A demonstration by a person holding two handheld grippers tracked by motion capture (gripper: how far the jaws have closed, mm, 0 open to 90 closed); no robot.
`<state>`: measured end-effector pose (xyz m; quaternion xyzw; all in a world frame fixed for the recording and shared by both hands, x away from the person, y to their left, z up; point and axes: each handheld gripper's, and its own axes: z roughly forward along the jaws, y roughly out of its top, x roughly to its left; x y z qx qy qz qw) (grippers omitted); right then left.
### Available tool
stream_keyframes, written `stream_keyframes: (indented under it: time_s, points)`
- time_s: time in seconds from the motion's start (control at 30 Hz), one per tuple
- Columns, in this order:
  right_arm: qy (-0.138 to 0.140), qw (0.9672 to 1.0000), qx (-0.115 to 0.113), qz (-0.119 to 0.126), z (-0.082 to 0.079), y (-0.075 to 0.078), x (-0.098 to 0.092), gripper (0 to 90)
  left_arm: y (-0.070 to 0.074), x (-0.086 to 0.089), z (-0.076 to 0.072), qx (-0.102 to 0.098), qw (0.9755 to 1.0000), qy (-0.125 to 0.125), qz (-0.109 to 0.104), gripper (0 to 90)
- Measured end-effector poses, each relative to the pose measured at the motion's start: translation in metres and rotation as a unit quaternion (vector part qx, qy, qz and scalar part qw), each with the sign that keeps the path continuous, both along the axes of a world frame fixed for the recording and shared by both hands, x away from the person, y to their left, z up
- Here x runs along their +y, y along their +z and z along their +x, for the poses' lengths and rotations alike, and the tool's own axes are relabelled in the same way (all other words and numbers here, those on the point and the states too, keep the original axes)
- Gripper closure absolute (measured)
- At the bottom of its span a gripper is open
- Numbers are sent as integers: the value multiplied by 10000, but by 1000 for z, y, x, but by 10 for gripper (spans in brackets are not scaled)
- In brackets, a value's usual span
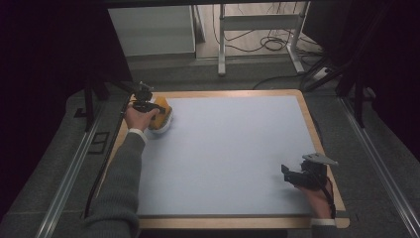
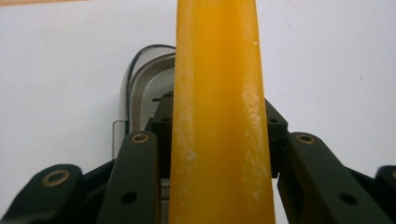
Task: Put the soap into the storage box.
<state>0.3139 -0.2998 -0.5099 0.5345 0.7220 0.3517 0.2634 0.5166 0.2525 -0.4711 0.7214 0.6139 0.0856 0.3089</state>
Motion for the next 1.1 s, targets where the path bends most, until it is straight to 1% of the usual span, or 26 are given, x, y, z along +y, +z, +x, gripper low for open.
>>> stream_keyframes:
  time_s: [0.03, 0.07, 0.1, 0.13, 0.17, 0.2, 0.27, 0.43, 0.53, 0.57, 0.7, 0.77, 0.83, 0.9, 0.93, 1.0, 1.03, 1.07, 1.1]
  points:
    - [41, 10000, -11, -23, 0, 0, 0, 77, 0, 0, 0, 8, 10000, -3, -35, 581]
    - [41, 10000, -11, -23, 0, 0, 0, 77, 1, 1, 0, -103, 9999, 18, -131, 581]
    - [45, 10000, -8, -32, 0, 0, 1, 77, 4, 1, -1, -178, 9997, 24, -186, 551]
    - [45, 10000, -4, -34, 0, 0, 1, 77, 8, 1, -2, -317, 9991, 95, -258, 517]
    - [36, 10000, 1, -38, 0, -1, 1, 77, 12, 2, -4, -443, 9985, 108, -290, 474]
    - [35, 10000, 13, -35, 0, -1, 1, 77, 16, 2, -5, -502, 9982, 110, -309, 448]
    - [29, 10000, 5, -40, 0, -1, 1, 77, 20, 4, -8, -528, 9980, 1, -350, 418]
    - [42, 10000, 7, -40, 0, -1, 2, 77, 23, 7, -15, -484, 9984, -184, -229, 356]
    - [59, 10000, 12, -62, 0, -1, 3, 77, 22, 10, -19, -502, 9981, -165, -302, 352]
    - [70, 10000, 9, -69, 0, -1, 4, 77, 21, 11, -20, -504, 9983, -180, -233, 340]
    - [62, 9999, 41, -67, 0, -2, 4, 77, 22, 16, -24, -531, 9983, -162, -200, 327]
    - [55, 9999, 37, -80, 0, -2, 4, 77, 25, 18, -28, -596, 9980, -185, -126, 317]
    - [56, 9999, 37, -81, 1, -2, 4, 77, 28, 20, -34, -694, 9972, -164, -225, 321]
    - [57, 9999, 36, -83, 1, -2, 4, 77, 31, 21, -41, -740, 9967, -239, -252, 322]
    - [59, 9999, 36, -84, 1, -3, 4, 77, 33, 21, -45, -795, 9961, -286, -260, 322]
    - [72, 9999, 45, -78, 1, -3, 4, 77, 35, 19, -52, -842, 9949, -468, -294, 314]
    - [77, 9999, 43, -80, 1, -3, 5, 77, 37, 17, -56, -889, 9938, -580, -324, 311]
    - [77, 9999, 34, -95, 1, -3, 5, 77, 38, 15, -62, -938, 9922, -740, -361, 306]
    - [83, 9999, 36, -103, 1, -3, 6, 77, 39, 12, -67, -946, 9910, -862, -388, 295]
